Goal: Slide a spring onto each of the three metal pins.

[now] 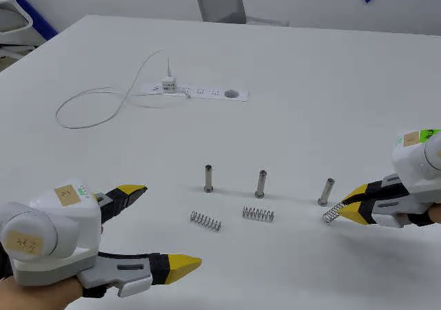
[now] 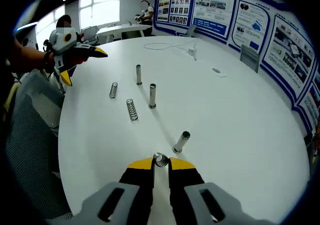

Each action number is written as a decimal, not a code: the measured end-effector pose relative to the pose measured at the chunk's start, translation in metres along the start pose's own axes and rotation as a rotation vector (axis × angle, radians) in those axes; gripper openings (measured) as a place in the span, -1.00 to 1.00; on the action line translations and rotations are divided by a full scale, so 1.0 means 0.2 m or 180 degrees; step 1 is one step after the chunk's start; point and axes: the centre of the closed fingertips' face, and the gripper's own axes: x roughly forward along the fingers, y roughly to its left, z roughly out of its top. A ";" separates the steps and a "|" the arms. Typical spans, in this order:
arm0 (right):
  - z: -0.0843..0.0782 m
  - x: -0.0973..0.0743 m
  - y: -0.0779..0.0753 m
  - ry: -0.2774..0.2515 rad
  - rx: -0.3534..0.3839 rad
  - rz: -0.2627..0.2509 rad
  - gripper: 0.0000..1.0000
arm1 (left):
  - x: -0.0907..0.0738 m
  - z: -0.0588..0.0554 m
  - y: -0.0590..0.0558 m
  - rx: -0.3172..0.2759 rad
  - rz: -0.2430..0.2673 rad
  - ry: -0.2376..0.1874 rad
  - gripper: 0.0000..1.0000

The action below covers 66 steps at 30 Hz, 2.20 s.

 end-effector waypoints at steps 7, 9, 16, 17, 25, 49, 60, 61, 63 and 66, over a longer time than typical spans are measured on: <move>0.08 -0.09 -0.02 0.0043 -0.0011 -0.0010 -0.77 | 0.00 0.00 0.00 0.0003 0.0004 -0.0017 0.80; 0.11 -0.11 -0.02 0.0071 -0.0041 0.0001 -0.77 | 0.00 0.00 0.00 -0.0002 0.0003 -0.0024 0.80; 0.22 -0.17 -0.06 0.0137 -0.0152 -0.0007 -0.77 | -0.01 0.00 0.00 -0.0009 0.0009 -0.0037 0.80; 0.23 -0.17 -0.07 0.0139 -0.0171 -0.0022 -0.77 | -0.01 0.00 0.00 -0.0008 0.0010 -0.0038 0.80; 0.27 -0.15 -0.16 0.0275 -0.0228 -0.0096 -0.77 | -0.01 0.01 0.01 -0.0005 0.0028 -0.0053 0.80; 0.21 -0.02 -0.18 0.0742 -0.0275 0.0035 -0.76 | -0.01 -0.01 0.02 -0.0035 0.0058 -0.0037 0.80; 0.14 0.06 -0.17 0.0873 -0.0160 0.0043 -0.76 | -0.02 -0.02 0.02 -0.0043 0.0065 -0.0038 0.80; 0.13 0.07 -0.17 0.0878 -0.0147 0.0045 -0.76 | -0.02 -0.02 0.02 -0.0045 0.0066 -0.0039 0.80; 0.12 0.08 -0.16 0.0880 -0.0110 0.0043 -0.76 | -0.02 -0.02 0.02 -0.0045 0.0066 -0.0039 0.80; 0.10 0.11 -0.16 0.0879 -0.0064 0.0053 -0.76 | -0.02 -0.02 0.02 -0.0049 0.0066 -0.0041 0.80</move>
